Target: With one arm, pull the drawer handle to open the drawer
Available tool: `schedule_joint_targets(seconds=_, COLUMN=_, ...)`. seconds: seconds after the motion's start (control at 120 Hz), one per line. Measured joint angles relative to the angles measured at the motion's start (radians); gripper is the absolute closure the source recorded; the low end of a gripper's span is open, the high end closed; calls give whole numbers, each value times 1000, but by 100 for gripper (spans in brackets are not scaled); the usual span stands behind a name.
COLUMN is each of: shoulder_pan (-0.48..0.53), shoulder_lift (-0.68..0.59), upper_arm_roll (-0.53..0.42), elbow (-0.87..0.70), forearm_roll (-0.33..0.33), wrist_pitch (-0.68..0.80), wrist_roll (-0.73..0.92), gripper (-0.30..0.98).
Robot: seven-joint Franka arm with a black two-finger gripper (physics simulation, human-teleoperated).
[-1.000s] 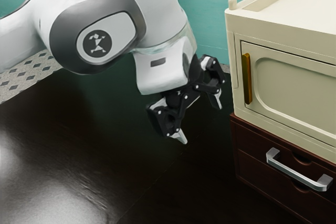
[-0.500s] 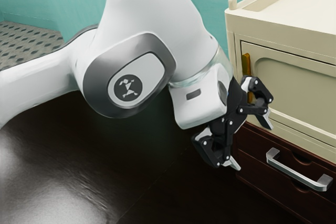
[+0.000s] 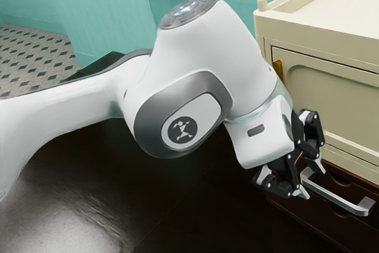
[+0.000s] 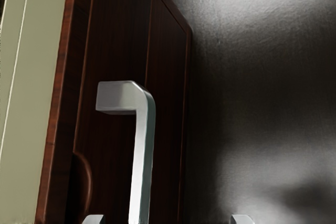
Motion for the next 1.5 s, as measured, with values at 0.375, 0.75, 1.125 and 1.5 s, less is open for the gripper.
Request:
schedule_joint_targets(seconds=0.375, shoulder_pan=6, shoulder_lift=67, upper_arm_roll=0, elbow=0, forearm_roll=21, wrist_pitch=41, wrist_roll=-47, gripper=51)
schedule_joint_targets(seconds=0.75, shoulder_pan=-25, shoulder_lift=60, upper_arm_roll=1, elbow=-75, forearm_roll=23, wrist_pitch=77, wrist_roll=-79, gripper=61)
schedule_joint_targets(seconds=1.125, shoulder_pan=-43, shoulder_lift=-122, upper_arm_roll=0, elbow=-281, forearm_roll=34, wrist_pitch=134, wrist_roll=-100, gripper=73)
schedule_joint_targets(seconds=1.5, shoulder_pan=-87, shoulder_lift=-269, upper_arm_roll=0, elbow=-427, forearm_roll=25, wrist_pitch=154, wrist_roll=-116, gripper=74)
